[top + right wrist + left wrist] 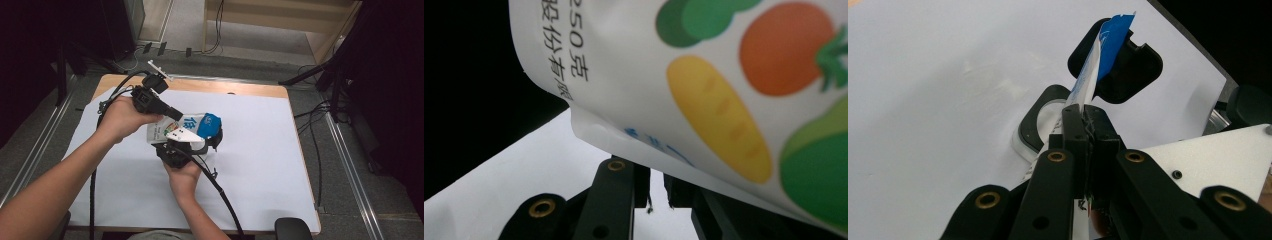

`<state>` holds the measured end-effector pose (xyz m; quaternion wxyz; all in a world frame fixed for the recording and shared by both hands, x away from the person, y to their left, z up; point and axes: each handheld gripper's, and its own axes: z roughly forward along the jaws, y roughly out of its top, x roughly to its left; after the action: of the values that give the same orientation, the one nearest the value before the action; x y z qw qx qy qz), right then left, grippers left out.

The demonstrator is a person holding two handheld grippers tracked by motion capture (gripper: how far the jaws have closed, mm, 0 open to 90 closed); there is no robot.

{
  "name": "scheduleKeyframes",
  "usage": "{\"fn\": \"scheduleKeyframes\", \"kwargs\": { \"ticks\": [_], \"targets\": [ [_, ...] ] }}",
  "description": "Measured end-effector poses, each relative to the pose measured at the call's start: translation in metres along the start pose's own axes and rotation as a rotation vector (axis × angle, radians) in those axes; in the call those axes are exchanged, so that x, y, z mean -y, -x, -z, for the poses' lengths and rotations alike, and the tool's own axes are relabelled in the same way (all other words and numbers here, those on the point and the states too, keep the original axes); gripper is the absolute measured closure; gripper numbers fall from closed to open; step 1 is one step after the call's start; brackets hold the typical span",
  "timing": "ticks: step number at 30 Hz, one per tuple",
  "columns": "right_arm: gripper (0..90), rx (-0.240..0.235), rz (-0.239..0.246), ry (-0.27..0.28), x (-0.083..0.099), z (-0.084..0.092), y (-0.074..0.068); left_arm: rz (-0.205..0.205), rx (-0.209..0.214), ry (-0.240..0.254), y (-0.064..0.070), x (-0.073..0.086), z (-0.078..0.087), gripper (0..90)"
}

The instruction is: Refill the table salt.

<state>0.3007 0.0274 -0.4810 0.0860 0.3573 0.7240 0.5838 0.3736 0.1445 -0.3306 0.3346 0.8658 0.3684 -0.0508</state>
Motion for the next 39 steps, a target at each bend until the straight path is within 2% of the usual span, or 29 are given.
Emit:
{"fn": "scheduleKeyframes", "kwargs": {
  "ticks": [35,39],
  "targets": [
    [83.7,-0.005,-0.006,0.003,-0.0019,-0.0011,-0.0023,0.001,0.010,0.001,-0.0015,-0.0005,-0.0011,87.2],
    [83.6,-0.008,-0.011,0.009,-0.0023,-0.0011,-0.0026,-0.004,0.005,0.003,0.0002,-0.0010,-0.0013,90.0]
  ]
}}
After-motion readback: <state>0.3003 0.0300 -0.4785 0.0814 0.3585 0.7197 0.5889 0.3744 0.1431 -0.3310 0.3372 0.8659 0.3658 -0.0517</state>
